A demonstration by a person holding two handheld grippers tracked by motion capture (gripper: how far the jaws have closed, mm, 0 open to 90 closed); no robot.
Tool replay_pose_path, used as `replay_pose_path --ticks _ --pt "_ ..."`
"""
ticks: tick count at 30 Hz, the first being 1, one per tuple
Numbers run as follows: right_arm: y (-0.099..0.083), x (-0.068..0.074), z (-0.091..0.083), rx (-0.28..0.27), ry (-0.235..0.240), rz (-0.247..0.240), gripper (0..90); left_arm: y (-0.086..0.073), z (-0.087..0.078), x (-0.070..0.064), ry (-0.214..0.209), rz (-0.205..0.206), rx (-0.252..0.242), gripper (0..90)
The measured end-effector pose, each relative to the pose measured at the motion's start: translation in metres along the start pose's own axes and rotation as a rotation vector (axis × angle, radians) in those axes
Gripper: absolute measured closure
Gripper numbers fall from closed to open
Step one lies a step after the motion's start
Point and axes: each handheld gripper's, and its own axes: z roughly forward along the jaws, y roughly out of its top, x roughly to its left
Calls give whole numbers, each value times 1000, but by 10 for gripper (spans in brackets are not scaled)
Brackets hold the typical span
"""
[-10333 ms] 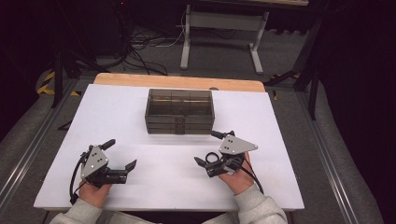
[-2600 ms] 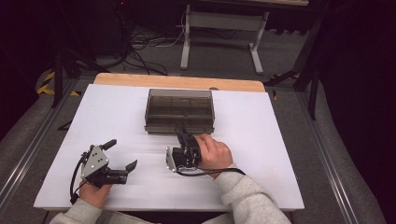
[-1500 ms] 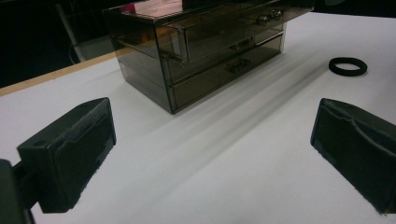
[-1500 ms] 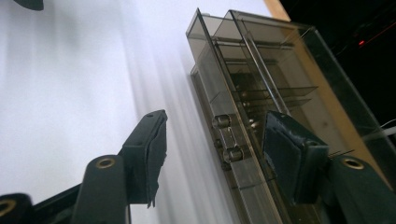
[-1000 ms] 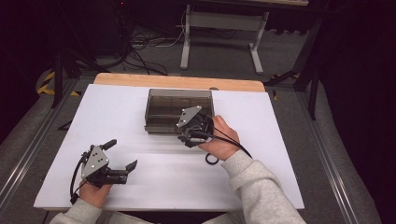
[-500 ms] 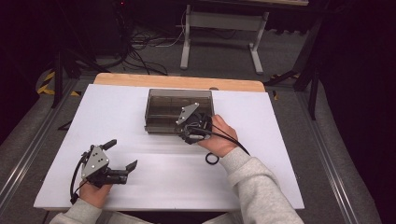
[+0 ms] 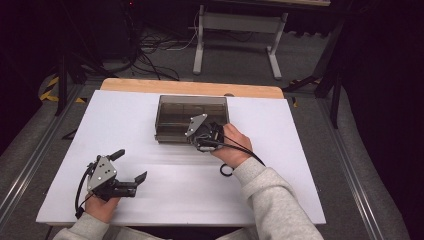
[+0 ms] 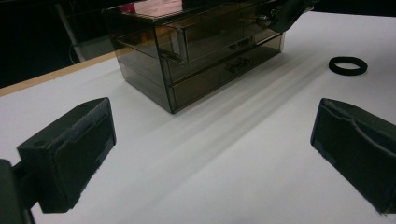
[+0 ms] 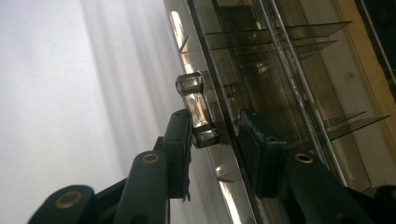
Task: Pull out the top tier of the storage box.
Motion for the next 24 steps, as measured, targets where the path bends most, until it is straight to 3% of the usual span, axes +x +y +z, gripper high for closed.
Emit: replay_pose_path --ticks 7,9,12,13,15,24 --pt "2 3 -3 -3 -5 -12 664 0 0 0 0 -2 1 9" --pt "2 5 -4 -10 -6 5 665 0 0 0 0 -2 1 9" --pt "2 5 -9 -13 4 -16 666 0 0 0 0 -2 0 9" --pt "3 7 -9 -20 1 2 668 0 0 0 0 -2 0 9" --pt "2 8 -11 -7 21 -19 672 0 0 0 0 -2 0 9" --pt "2 13 -18 -8 59 -15 676 0 0 0 1 -1 1 9"
